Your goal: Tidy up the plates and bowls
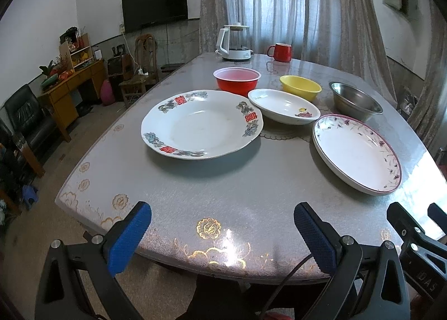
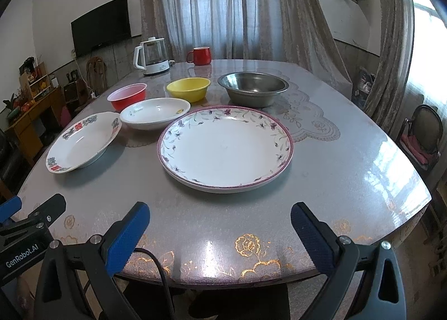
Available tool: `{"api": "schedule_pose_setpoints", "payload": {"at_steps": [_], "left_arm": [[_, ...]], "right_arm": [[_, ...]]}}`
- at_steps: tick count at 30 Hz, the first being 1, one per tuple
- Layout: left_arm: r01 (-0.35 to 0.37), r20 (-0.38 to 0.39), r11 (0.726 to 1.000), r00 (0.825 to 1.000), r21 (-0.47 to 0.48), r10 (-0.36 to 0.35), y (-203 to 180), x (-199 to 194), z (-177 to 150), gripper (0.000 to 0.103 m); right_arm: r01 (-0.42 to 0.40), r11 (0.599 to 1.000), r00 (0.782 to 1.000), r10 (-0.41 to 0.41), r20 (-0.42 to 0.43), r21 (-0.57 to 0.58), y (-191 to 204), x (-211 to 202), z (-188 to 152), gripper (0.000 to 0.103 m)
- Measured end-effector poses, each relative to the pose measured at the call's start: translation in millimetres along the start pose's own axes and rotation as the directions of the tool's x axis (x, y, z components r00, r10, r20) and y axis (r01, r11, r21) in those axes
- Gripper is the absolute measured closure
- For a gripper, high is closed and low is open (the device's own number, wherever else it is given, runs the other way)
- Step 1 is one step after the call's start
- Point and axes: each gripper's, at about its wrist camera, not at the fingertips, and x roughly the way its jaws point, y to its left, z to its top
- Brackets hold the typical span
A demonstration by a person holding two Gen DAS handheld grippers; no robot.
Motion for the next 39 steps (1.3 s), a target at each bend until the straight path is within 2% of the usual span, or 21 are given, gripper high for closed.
{"api": "schedule_pose_setpoints", "payload": {"at_steps": [39], "left_arm": [[0.007,-0.022,1.0,1.0,-0.003,-0.007,1.4,5.0,1.1,0.0]], "right_arm": [[-0.027,1.0,0.999,0.027,-0.036,-0.01,4.3,8.0,-3.4,0.0]]}}
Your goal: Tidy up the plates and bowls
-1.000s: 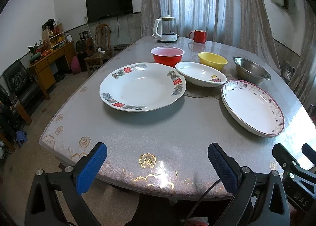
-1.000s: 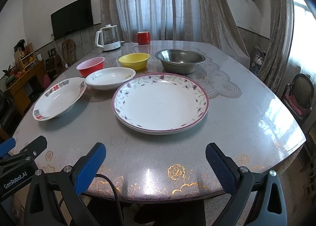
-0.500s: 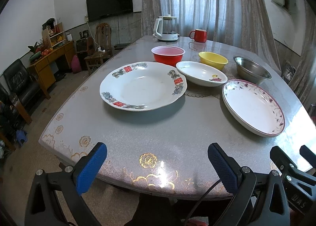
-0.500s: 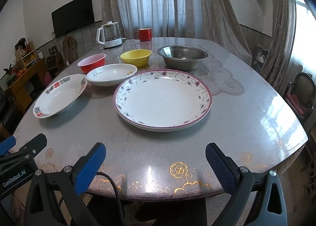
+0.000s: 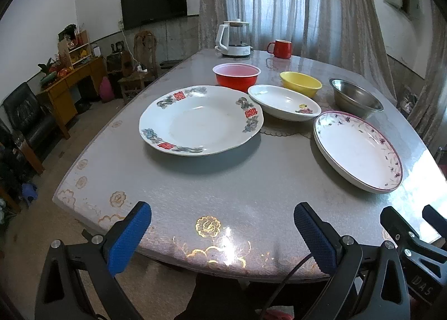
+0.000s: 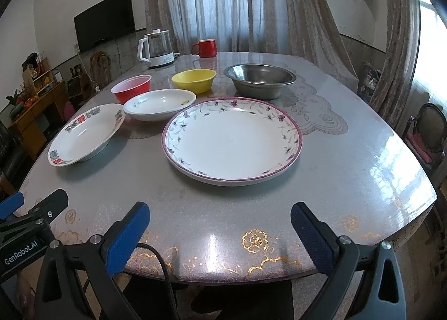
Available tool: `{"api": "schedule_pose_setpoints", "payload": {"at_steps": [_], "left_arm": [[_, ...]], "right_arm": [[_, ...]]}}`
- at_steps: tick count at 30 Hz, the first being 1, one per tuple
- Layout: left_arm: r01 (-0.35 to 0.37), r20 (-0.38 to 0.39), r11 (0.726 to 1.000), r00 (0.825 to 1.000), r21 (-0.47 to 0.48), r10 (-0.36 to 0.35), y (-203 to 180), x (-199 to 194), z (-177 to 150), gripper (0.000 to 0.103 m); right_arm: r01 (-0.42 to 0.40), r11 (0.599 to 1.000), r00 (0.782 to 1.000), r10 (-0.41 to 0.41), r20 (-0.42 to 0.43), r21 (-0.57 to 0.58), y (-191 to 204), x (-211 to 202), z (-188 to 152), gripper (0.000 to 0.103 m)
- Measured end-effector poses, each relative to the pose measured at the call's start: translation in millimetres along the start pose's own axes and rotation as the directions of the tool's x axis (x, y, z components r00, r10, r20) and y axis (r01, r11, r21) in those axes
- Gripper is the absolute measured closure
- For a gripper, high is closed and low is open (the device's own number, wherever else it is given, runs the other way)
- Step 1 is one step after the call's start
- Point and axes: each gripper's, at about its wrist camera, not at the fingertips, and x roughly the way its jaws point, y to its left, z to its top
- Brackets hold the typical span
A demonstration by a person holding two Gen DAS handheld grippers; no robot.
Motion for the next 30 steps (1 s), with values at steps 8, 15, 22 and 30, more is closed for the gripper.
{"api": "schedule_pose_setpoints", "payload": {"at_steps": [8,15,22,30], "left_arm": [[0.118,-0.036,0.991,0.992,-0.066,-0.121,13,11,1,0.0],[0.171,-0.051,0.97,0.982,-0.173,-0.182,43,28,5,0.0],[0.24,-0.01,0.939,0.968,-0.246,-0.25,88,48,24,0.0],[0.238,0.038,0.837,0.967,-0.492,-0.253,163,79,56,0.0]], "right_arm": [[-0.115,0.993,0.993,0.114,-0.03,-0.027,7,9,0,0.0],[-0.155,0.987,0.985,0.152,-0.082,-0.036,13,20,1,0.0],[-0.247,0.964,0.962,0.231,-0.147,-0.101,25,40,8,0.0],[-0.394,0.918,0.904,0.376,-0.202,-0.052,49,72,35,0.011]]}}
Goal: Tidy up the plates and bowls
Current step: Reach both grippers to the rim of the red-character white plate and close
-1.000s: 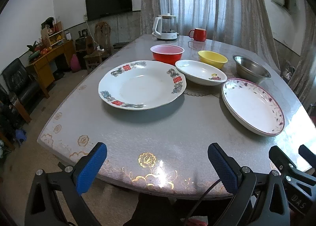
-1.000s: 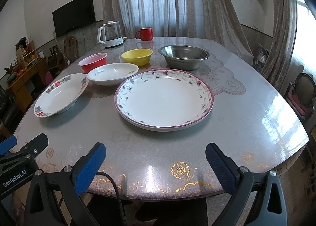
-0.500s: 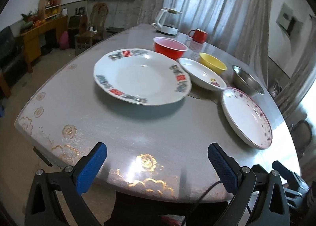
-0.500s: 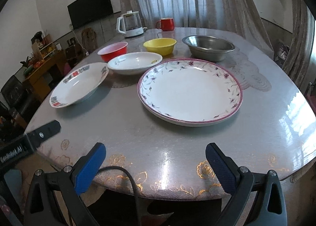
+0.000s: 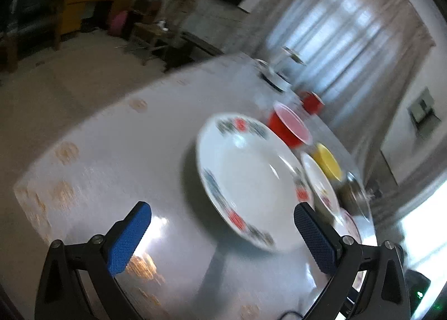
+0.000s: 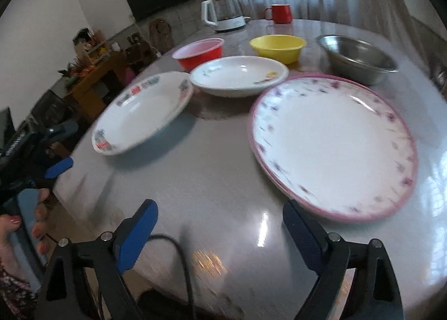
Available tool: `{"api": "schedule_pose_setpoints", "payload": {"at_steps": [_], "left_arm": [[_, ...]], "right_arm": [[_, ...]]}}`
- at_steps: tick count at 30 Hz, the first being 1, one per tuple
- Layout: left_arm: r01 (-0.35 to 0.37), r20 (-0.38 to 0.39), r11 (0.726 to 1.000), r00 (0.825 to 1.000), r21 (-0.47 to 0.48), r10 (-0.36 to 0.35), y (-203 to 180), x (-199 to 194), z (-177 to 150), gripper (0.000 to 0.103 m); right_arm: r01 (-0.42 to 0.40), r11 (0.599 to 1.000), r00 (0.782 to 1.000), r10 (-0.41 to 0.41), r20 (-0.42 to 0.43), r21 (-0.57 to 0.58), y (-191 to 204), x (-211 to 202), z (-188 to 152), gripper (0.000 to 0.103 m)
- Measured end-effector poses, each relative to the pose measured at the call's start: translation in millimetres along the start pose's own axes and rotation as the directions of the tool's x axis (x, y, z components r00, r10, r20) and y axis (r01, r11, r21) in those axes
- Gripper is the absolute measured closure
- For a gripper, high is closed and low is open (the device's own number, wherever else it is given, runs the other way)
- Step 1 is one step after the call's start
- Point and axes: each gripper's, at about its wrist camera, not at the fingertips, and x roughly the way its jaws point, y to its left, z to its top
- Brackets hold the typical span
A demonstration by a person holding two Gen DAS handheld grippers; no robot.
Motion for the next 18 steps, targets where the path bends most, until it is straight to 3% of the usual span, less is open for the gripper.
{"api": "schedule_pose_setpoints", "payload": {"at_steps": [2,7,11,13,15,18], "left_arm": [[-0.025,-0.004,1.0,1.0,0.015,0.025,3,8,13,0.0],[-0.03,-0.037,0.997,0.999,0.077,0.033,-1,30,28,0.0],[-0.025,-0.016,0.991,0.999,0.132,0.027,-5,42,38,0.0],[-0.042,-0.02,0.989,0.999,0.143,0.046,-4,48,43,0.003],[-0.015,-0.034,0.992,0.999,0.128,0.02,-2,55,47,0.009],[0.001,-0.061,0.993,0.998,0.12,0.006,0,66,52,0.017]], "right_arm": [[-0.026,1.0,1.0,0.026,0.001,0.006,3,8,10,0.018],[-0.057,0.998,0.998,0.057,0.007,0.007,17,30,34,0.018],[-0.134,0.991,0.991,0.135,-0.001,0.028,28,49,49,0.032],[-0.154,0.987,0.988,0.154,-0.001,0.043,31,58,56,0.037],[-0.165,0.984,0.986,0.166,-0.006,0.066,33,67,62,0.045],[-0.174,0.978,0.984,0.177,-0.012,0.115,32,81,71,0.048]]}}
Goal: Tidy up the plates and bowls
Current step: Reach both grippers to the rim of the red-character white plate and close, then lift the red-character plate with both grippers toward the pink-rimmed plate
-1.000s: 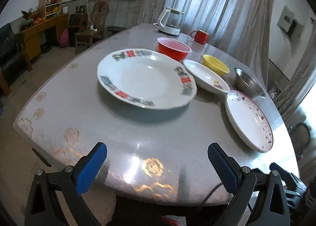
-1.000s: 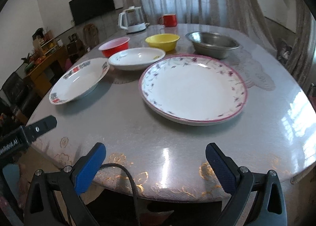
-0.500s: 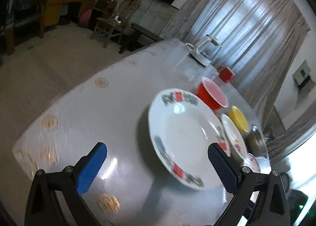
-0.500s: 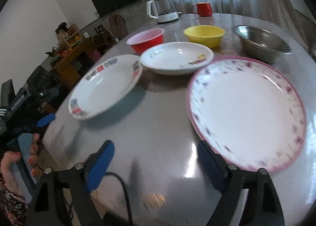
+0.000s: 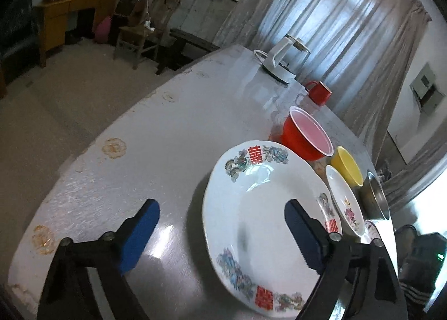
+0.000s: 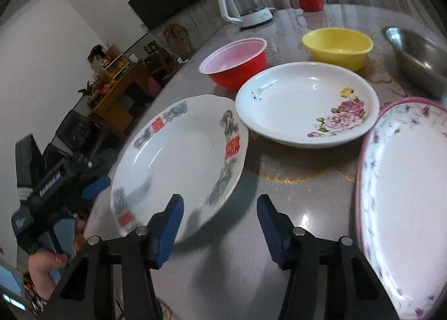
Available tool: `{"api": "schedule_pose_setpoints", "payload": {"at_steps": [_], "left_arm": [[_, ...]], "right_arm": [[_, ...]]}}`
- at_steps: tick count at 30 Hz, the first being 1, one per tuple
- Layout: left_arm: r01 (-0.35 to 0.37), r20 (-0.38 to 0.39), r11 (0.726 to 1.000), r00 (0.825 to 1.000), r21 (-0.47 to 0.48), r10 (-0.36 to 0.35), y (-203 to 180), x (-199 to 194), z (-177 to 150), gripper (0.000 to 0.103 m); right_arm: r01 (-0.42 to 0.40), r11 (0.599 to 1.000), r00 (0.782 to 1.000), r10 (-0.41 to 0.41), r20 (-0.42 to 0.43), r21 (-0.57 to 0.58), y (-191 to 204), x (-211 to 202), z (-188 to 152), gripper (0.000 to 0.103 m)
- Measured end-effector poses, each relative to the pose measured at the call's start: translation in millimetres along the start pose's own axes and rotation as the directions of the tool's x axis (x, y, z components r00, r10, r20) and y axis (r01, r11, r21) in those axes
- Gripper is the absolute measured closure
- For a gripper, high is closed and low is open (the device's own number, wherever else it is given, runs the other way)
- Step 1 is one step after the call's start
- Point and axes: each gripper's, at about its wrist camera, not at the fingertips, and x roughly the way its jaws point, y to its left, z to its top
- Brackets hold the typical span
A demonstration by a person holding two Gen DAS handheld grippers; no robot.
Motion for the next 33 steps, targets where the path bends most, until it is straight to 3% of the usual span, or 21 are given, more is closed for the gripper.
{"api": "schedule_pose_setpoints", "payload": {"at_steps": [2,10,14,18,21,24,33], "left_arm": [[0.009,-0.017,1.0,1.0,0.008,-0.008,-1,6,2,0.021],[0.019,-0.017,0.996,1.0,0.084,-0.018,-11,20,5,0.021],[0.003,-0.025,0.993,1.0,0.114,0.0,-11,29,5,0.042],[-0.019,-0.018,0.986,1.0,0.164,0.022,-15,35,0,0.056],[-0.047,-0.001,0.975,0.999,0.217,0.048,-20,39,-6,0.058],[-0.04,-0.002,0.978,0.999,0.206,0.042,-16,38,-5,0.062],[-0.044,0.004,0.981,0.999,0.187,0.044,-9,29,-11,0.074]], "right_arm": [[-0.011,1.0,1.0,0.011,0.002,0.015,-1,4,4,0.048],[0.014,1.0,1.0,-0.014,-0.005,0.02,-7,23,13,0.049],[0.021,1.0,1.0,-0.021,0.022,-0.002,-6,28,14,0.054],[0.002,1.0,0.999,-0.002,0.033,-0.003,-7,33,16,0.064],[-0.028,1.0,0.999,0.028,0.033,-0.007,-8,38,16,0.071],[-0.062,0.998,0.998,0.062,0.02,-0.022,-4,44,16,0.079],[-0.047,0.995,0.998,0.05,0.026,-0.084,6,43,12,0.083]]}}
